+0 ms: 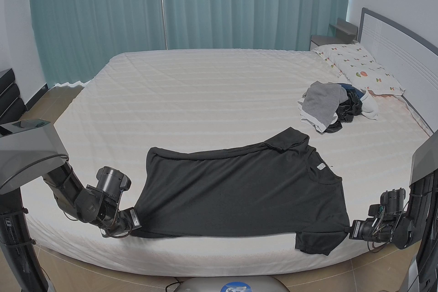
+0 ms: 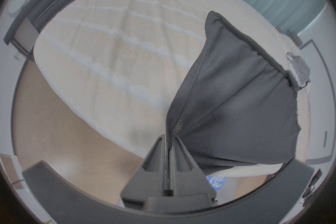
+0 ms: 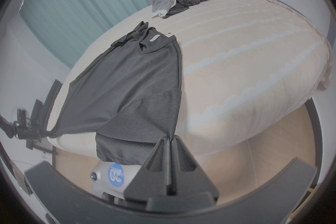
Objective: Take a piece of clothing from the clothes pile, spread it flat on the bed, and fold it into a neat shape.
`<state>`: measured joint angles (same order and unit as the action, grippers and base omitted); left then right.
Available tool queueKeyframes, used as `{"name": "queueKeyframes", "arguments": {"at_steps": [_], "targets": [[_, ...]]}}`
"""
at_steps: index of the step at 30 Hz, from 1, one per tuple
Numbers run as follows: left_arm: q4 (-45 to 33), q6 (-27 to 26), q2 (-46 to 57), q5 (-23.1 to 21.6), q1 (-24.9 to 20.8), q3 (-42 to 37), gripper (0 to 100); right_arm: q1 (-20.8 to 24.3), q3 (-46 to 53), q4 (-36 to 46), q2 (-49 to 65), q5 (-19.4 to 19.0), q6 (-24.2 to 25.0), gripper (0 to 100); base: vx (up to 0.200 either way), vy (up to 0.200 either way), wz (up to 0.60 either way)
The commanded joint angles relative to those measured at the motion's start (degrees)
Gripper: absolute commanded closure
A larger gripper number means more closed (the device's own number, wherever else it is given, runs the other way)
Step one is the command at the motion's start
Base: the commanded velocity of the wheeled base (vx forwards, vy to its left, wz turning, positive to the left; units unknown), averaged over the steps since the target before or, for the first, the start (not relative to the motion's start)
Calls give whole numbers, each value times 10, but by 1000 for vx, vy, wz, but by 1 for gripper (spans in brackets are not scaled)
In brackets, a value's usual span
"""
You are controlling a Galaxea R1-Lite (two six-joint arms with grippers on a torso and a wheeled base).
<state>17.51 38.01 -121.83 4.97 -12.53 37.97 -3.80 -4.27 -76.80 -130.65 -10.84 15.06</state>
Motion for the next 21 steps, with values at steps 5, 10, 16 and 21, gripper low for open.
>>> {"name": "queueKeyframes", "arguments": {"at_steps": [5, 10, 16, 21], "targets": [[-25, -47, 7, 43, 11, -21, 100, -12, 43, 1, -7, -10, -48, 100, 0, 0, 0], [-23, -53, -2, 62, 13, -24, 100, -9, 43, 7, -5, -14, -55, 100, 0, 0, 0], [-26, -54, -9, 62, 16, -24, 100, 14, 43, 24, -3, -17, -55, 100, 0, 0, 0], [-30, -57, -26, 62, 12, -24, 100, 13, 37, 13, -15, -16, -55, 100, 0, 0, 0]]}}
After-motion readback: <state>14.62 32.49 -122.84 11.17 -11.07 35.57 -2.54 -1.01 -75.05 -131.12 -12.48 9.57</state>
